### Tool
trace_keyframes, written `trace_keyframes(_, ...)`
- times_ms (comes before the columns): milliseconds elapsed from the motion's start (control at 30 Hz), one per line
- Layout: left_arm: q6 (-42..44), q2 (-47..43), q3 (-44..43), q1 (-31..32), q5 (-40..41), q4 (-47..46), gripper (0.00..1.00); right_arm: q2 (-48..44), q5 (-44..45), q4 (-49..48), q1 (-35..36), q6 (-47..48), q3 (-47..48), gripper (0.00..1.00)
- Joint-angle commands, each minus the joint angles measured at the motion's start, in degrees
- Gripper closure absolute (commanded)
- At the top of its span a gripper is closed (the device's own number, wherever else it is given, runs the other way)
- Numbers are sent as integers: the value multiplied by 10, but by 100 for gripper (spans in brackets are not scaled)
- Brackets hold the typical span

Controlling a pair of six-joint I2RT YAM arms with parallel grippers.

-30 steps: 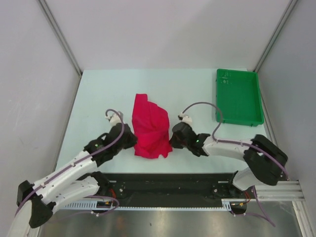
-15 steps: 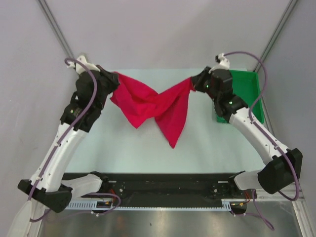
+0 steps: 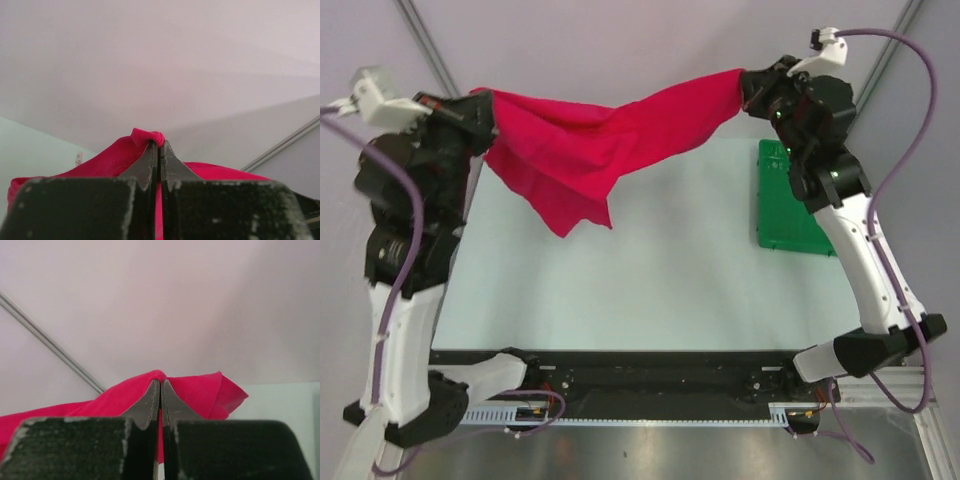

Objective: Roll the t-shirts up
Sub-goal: Flatten out the T-shirt at the center of the board.

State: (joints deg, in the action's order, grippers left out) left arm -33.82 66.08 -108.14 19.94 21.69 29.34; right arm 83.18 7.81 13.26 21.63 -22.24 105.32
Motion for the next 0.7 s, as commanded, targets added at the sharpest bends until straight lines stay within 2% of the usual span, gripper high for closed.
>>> trace_keyframes(0, 24, -113, 48, -4, -3, 23, 100, -92, 5, 15, 6, 30, -45, 100)
trace_keyframes(100, 18, -184, 82, -4, 18, 50, 100, -153, 10, 28, 22, 40, -87, 100)
trace_keyframes(200, 15, -215, 108, -4, 25, 54, 100, -188, 16, 41, 36, 46, -106, 100)
trace_keyframes(400, -9, -163, 133, -4, 52, 58, 100, -181, 21, 37, 32, 66, -138, 100)
trace_keyframes(533, -35, -127, 272, -13, 79, -18, 100, -118, 17, -17, 19, 79, -208, 100)
trace_keyframes(633, -55, -84, 362, -52, 53, -129, 100, -61, 5, -59, 0, 88, -222, 100)
trace_keyframes(667, -60, -43, 378, -65, 42, -183, 100, -18, 2, -74, -15, 88, -222, 100)
